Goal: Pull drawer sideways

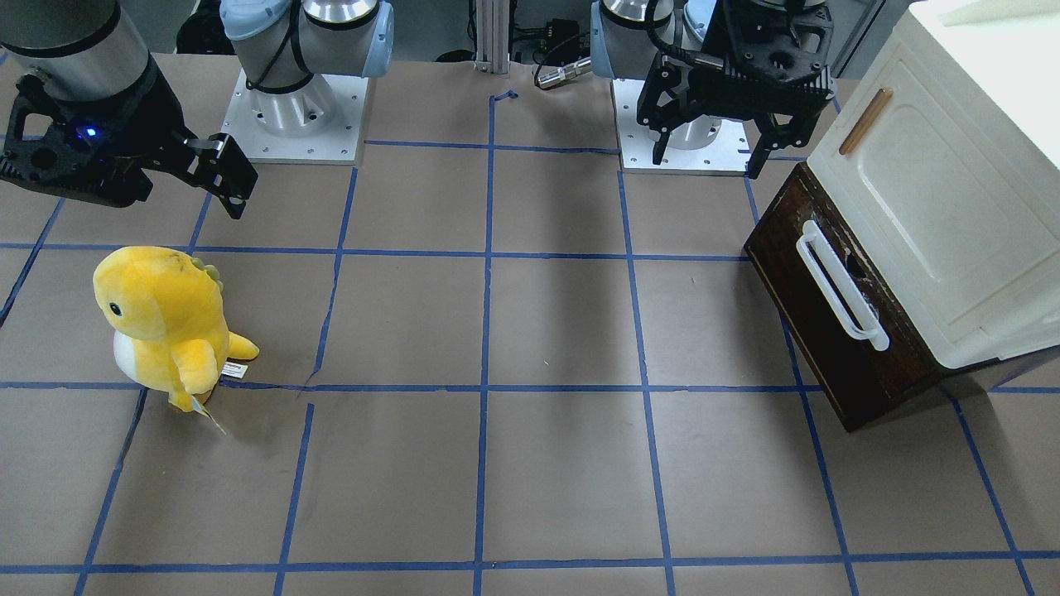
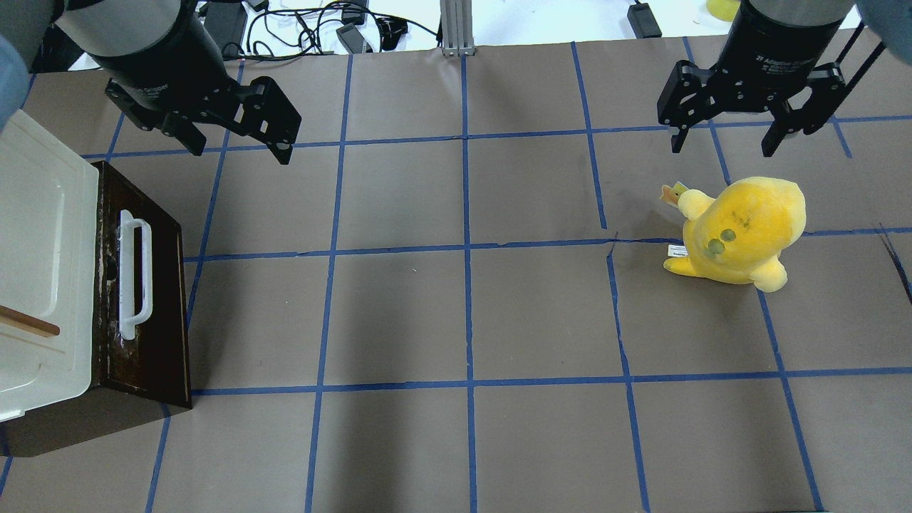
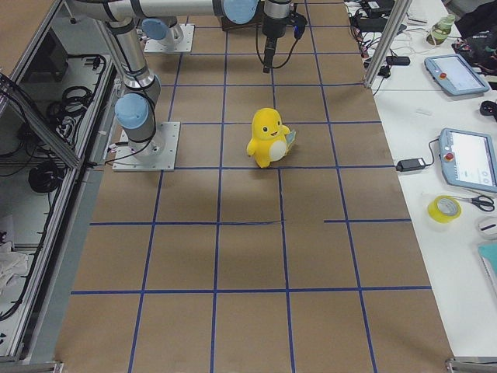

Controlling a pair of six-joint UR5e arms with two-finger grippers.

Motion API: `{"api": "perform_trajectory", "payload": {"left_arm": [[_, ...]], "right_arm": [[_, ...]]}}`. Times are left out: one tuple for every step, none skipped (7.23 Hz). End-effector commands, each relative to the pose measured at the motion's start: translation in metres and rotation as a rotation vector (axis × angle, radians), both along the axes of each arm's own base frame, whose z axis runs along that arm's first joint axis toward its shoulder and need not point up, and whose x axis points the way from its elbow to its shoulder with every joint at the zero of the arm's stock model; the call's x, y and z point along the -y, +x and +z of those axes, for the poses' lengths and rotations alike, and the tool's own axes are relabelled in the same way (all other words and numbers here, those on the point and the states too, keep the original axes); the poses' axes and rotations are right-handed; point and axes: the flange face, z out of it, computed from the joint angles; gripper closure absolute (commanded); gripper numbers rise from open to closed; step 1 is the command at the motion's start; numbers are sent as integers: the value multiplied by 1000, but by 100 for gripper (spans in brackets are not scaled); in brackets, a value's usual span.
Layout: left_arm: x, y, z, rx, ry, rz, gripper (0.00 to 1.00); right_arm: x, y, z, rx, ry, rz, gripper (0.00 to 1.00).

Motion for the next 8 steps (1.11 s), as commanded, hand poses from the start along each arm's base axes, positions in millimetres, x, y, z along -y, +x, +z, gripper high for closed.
{"api": "perform_trajectory", "payload": {"left_arm": [[-1, 0, 0, 1, 0, -2, 0], [-1, 0, 1, 3, -2, 0, 0], [1, 0, -2, 1, 1, 3, 0], [4, 0, -5, -1, 9, 13, 0], [6, 0, -10, 4, 20, 17, 0], [11, 0, -14, 7, 22, 26, 0], [11, -6, -24, 5, 47, 114, 0], [11, -30, -38, 56, 51, 106, 0]], "right_arm": [[0, 0, 0, 0, 0, 0, 0], [0, 0, 0, 0, 0, 0, 0], [0, -1, 0, 0, 0, -2, 0], [0, 0, 0, 0, 0, 0, 0], [0, 0, 0, 0, 0, 0, 0], [0, -1, 0, 0, 0, -2, 0], [0, 0, 0, 0, 0, 0, 0], [0, -1, 0, 0, 0, -2, 0]]}}
